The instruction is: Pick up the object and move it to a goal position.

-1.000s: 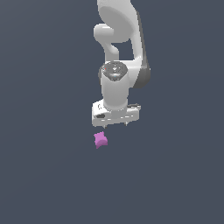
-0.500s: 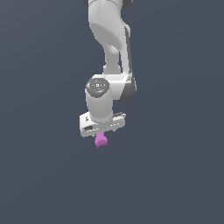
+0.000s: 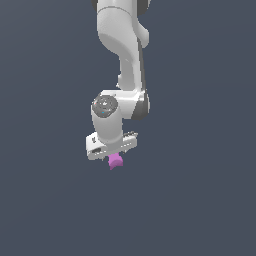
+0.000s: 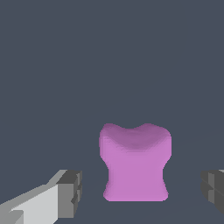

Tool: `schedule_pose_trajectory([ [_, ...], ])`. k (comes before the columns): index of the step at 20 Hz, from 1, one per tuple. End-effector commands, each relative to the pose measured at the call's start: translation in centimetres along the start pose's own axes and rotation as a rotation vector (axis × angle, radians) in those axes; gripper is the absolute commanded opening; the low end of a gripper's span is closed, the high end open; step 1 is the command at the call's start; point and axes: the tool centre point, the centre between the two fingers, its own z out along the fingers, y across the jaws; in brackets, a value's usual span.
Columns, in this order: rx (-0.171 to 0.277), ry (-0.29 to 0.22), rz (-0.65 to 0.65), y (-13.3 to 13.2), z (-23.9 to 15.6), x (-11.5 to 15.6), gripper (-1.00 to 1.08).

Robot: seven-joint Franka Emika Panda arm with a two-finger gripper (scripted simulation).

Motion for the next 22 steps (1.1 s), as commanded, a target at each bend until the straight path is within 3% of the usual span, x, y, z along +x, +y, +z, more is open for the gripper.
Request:
schedule_pose_trajectory([
  [1,0.000,0.000,-0.001,0.0,0.0,0.0,1.00],
  [18,-0.001,0.001,-0.004,0.1,5.0,0.0,1.00],
  [19,-0.001,0.001,-0.004,0.1,5.0,0.0,-1.00],
  [22,-0.001,0.001,-0.004,0.1,5.0,0.0,-1.00],
])
